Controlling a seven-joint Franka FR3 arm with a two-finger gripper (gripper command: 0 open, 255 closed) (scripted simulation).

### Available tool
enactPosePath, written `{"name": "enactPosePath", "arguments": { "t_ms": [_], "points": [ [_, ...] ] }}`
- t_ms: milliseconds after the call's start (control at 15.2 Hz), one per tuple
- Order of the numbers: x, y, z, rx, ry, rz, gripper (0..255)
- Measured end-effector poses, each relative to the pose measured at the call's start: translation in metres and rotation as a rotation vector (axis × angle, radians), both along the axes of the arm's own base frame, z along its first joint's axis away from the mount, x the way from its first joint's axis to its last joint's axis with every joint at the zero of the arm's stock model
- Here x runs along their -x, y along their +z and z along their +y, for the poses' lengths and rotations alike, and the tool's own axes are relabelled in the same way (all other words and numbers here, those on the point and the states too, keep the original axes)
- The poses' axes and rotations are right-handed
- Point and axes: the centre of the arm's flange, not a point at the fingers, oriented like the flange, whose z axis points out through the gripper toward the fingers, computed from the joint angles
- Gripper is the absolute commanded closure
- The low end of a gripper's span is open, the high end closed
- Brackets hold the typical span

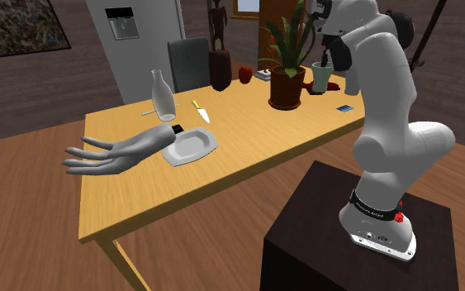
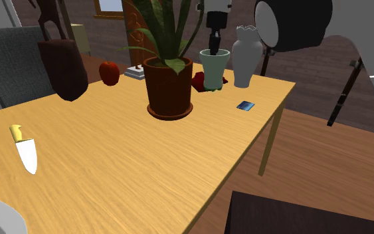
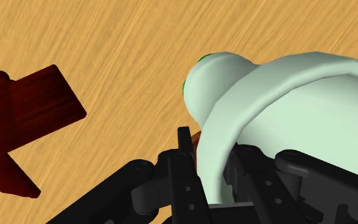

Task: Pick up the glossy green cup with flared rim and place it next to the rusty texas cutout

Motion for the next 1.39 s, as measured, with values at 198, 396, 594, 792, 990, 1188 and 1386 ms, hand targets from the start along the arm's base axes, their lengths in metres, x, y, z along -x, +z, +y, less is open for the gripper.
{"name": "enactPosePath", "arguments": {
  "t_ms": [198, 396, 594, 792, 990, 1188, 1386],
  "points": [
    [0.000, -0.016, -0.011, -0.002, 0.002, -0.001, 255],
    [0.001, -0.032, -0.011, -0.002, 0.002, -0.001, 255],
    [0.000, -0.048, -0.013, -0.002, 0.002, -0.001, 255],
    [0.001, -0.066, -0.012, -0.002, 0.002, -0.001, 255],
    [0.001, -0.072, -0.012, -0.002, 0.002, -0.001, 255],
    [0.001, -0.073, -0.012, -0.002, 0.002, -0.001, 255],
    [0.001, -0.073, -0.012, -0.001, 0.002, -0.001, 0]
  ]
}}
